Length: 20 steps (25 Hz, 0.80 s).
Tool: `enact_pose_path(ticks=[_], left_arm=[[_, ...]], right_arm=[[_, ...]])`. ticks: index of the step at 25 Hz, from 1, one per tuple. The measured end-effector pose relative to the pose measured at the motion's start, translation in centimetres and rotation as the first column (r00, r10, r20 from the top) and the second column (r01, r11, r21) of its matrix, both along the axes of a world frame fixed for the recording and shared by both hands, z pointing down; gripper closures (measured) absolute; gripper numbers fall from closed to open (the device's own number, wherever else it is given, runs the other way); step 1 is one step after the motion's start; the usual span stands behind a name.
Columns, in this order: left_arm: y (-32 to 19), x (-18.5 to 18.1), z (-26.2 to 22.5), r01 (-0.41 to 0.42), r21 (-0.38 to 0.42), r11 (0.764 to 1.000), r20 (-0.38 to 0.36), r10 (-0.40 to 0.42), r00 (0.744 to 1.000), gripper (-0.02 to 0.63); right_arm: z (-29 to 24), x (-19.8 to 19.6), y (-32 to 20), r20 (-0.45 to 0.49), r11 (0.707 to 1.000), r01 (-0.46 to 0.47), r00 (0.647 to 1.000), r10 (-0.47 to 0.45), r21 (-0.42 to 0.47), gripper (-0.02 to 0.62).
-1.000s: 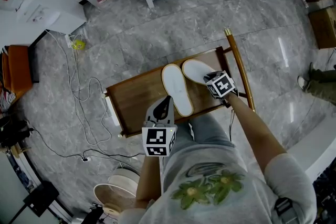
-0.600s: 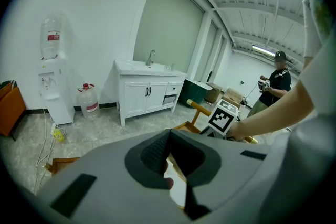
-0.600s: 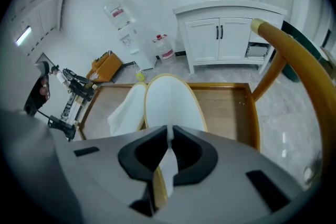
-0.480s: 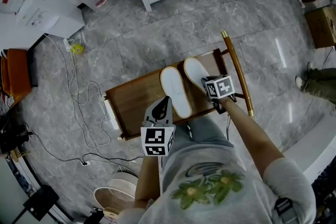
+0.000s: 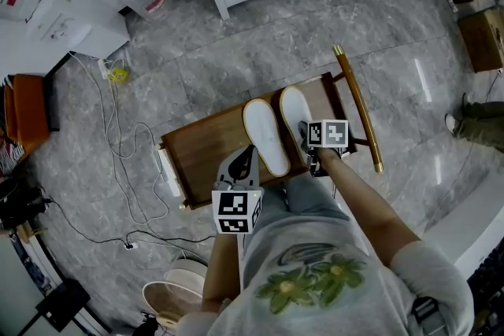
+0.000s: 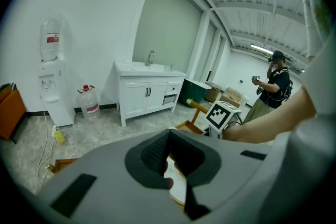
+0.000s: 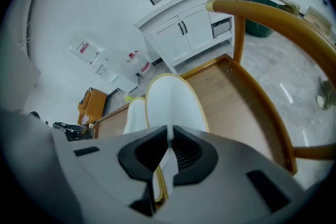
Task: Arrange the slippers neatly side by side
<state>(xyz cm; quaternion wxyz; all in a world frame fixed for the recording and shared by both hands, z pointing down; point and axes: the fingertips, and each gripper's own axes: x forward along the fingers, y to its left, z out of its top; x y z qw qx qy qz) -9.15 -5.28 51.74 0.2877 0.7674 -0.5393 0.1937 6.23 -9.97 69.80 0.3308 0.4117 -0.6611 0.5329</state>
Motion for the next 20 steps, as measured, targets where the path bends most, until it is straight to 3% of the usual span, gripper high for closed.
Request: enact_pose_path(ticks=[3, 11, 20], left_arm=[[0.4, -0.1, 0.1, -0.005, -0.006, 1.000, 0.005, 0.005, 1.000, 0.590], [1.2, -0.6, 0.4, 0.002, -0.010, 1.000, 0.011, -0.002, 1.000, 0.591], [2.5, -0.5, 1.4, 0.008, -0.045, 0.999, 0.002, -0.008, 1.000, 0.589]], right_arm=[[0.6, -0.4, 0.7, -0.018, 0.999, -0.042, 0.999, 0.042, -0.007, 0.568], [2.2, -1.3, 1.2, -0.067, 0.999, -0.040, 0.997, 0.040, 0.004, 0.568], [2.5, -2.1, 1.4, -0.034, 0.999, -0.037, 0.999, 0.037, -0.001, 0.560]])
